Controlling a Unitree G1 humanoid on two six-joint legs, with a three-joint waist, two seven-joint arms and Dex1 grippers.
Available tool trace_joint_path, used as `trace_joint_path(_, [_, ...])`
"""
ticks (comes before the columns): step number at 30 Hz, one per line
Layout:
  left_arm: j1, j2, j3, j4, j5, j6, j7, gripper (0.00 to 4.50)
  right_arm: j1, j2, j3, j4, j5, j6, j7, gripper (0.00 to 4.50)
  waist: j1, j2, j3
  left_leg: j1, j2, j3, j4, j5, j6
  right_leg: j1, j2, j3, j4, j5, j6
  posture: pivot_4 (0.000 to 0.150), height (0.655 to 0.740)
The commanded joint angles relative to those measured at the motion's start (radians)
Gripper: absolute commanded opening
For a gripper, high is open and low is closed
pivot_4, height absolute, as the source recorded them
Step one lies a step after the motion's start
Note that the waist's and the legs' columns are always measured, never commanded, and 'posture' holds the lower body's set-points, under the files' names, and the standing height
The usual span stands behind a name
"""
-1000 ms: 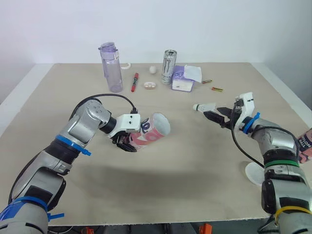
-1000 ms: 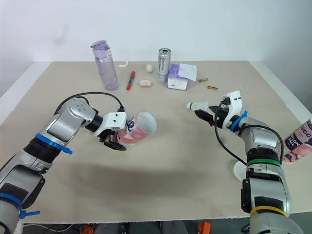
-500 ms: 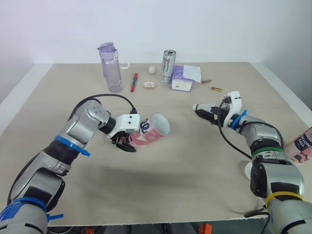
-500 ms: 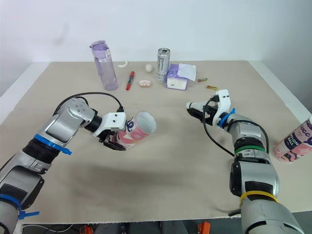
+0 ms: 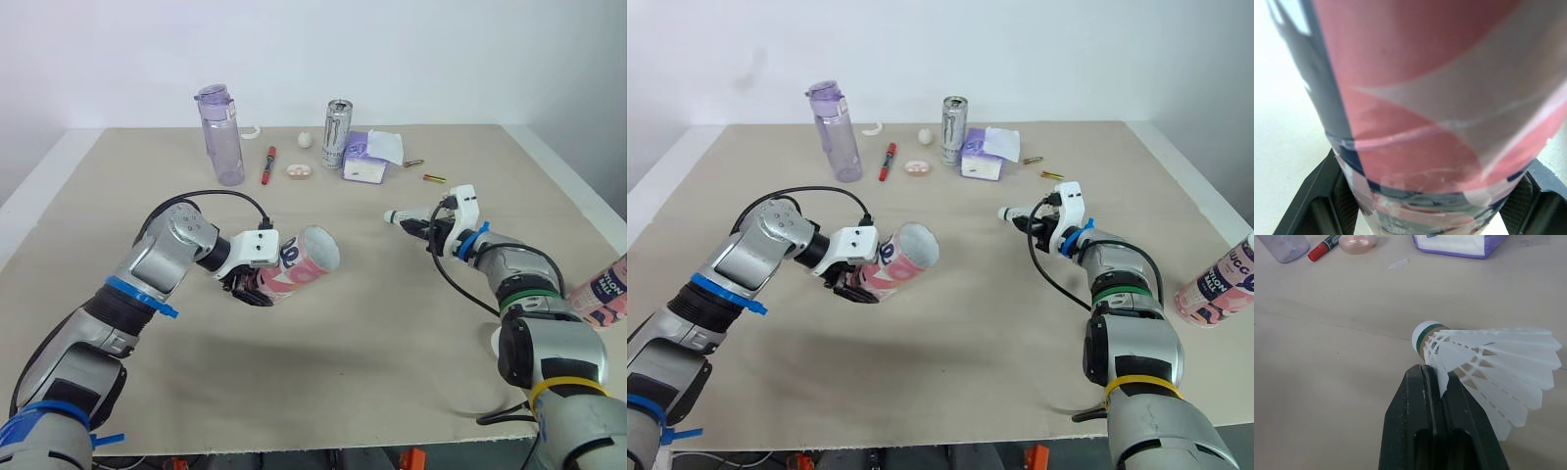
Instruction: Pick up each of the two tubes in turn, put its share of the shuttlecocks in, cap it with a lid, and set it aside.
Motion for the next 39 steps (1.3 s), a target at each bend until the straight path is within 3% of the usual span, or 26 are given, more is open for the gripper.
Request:
trace_joint_path(1, [0.015, 0.015, -0.011, 0.002, 0.02, 0.006, 0.013, 3.16, -0.006, -0.02, 0.025, -0.068, -0.036, -0.074, 0.018, 0.09, 0.0, 0.0, 0.0, 0.0, 0.0, 0.0, 0.0, 0.0, 0.0, 0.0, 0.0, 0.0, 0.0, 0.0, 0.0, 0.15, 0.74])
trace_joint_path(4, [0.015, 0.018, -0.013, 0.001, 0.02, 0.003, 0.009, 3.16, 0.051, -0.057, 0.094, -0.22, -0.1, -0.175, 0.066, 0.09, 0.0, 0.001, 0.001, 0.0, 0.0, 0.0, 0.0, 0.0, 0.0, 0.0, 0.0, 0.0, 0.0, 0.0, 0.0, 0.15, 0.74])
trace_joint_path(8, [0.015, 0.023, -0.018, 0.01, 0.023, -0.011, 0.001, 3.16, 0.21, -0.182, 0.161, -0.687, -0.156, -0.262, 0.147, 0.09, 0.004, 0.006, 0.003, -0.001, 0.0, 0.0, 0.0, 0.0, 0.0, -0.001, 0.0, 0.0, 0.001, -0.002, 0.001, 0.15, 0.74])
trace_joint_path(14, [0.008, 0.018, -0.021, 0.024, 0.023, -0.022, -0.003, 3.16, 0.322, -0.295, 0.17, -1.225, -0.092, -0.163, 0.217, 0.09, 0.004, 0.007, 0.003, 0.003, -0.001, 0.0, -0.001, 0.0, 0.0, -0.001, 0.0, 0.001, 0.008, -0.005, -0.002, 0.15, 0.74])
trace_joint_path(19, [0.003, 0.015, -0.023, 0.038, 0.026, -0.031, -0.004, 3.16, 0.301, -0.328, 0.202, -1.49, -0.049, -0.067, 0.259, 0.09, 0.004, 0.007, 0.003, 0.007, 0.0, 0.0, 0.0, 0.0, 0.001, 0.0, 0.001, 0.001, 0.011, -0.008, -0.007, 0.15, 0.74])
trace_joint_path(29, [0.01, 0.019, -0.02, 0.037, 0.025, -0.029, -0.004, 3.16, 0.317, -0.315, 0.215, -1.724, 0.091, 0.251, 0.218, 0.09, 0.006, 0.007, 0.003, 0.006, 0.0, 0.0, 0.0, 0.0, 0.0, 0.0, 0.001, 0.001, 0.011, -0.009, -0.009, 0.15, 0.74])
trace_joint_path(39, [0.007, 0.015, -0.022, 0.036, 0.024, -0.025, -0.005, 3.16, 0.342, -0.339, 0.261, -1.755, 0.102, 0.281, 0.229, 0.09, 0.006, 0.006, 0.003, 0.007, 0.0, 0.0, 0.0, 0.0, 0.0, 0.0, 0.001, 0.0, 0.011, -0.009, -0.009, 0.15, 0.74])
